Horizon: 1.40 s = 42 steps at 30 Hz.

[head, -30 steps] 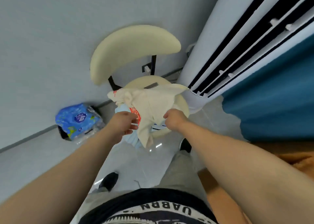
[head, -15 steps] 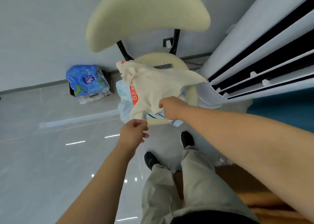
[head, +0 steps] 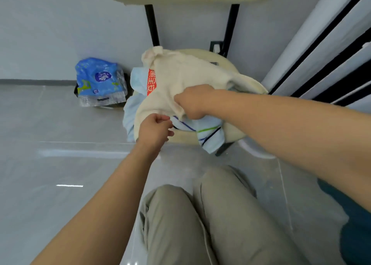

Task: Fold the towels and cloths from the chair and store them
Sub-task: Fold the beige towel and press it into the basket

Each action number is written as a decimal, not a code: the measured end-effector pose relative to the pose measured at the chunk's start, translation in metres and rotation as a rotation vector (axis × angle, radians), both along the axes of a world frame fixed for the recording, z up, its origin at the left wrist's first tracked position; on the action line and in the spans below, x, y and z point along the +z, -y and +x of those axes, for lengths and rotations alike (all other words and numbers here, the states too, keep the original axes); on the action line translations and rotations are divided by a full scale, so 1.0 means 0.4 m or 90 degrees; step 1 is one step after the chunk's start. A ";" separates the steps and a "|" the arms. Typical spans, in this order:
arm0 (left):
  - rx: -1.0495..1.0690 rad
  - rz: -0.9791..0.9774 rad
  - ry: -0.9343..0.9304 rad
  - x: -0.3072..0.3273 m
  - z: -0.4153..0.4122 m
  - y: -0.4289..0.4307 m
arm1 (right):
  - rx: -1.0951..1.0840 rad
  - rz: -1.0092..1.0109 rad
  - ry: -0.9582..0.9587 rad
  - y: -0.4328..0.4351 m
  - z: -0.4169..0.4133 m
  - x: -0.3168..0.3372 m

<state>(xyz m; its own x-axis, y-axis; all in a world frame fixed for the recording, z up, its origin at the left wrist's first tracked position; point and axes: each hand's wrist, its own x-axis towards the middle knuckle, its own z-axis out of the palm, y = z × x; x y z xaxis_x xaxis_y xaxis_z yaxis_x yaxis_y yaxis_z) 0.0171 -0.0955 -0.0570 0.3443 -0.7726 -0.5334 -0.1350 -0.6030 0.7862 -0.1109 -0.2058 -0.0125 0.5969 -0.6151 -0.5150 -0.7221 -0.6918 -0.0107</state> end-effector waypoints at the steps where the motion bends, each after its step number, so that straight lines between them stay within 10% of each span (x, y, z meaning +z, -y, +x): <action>1: 0.002 -0.029 0.018 -0.012 -0.012 -0.014 | 0.004 -0.027 0.005 -0.005 -0.011 0.000; 12: -0.011 -0.279 0.212 0.319 -0.141 -0.122 | -0.218 -0.341 0.443 -0.030 -0.185 0.504; 20: -0.021 -0.444 0.250 0.591 -0.212 -0.096 | -0.295 -0.311 0.767 -0.162 -0.206 0.775; 28: 0.125 -0.554 0.331 0.757 -0.228 -0.092 | -0.280 -0.232 0.831 -0.240 -0.195 0.890; 42: 0.007 -0.440 0.549 0.809 -0.069 -0.185 | -0.507 -0.081 0.965 -0.226 -0.266 0.935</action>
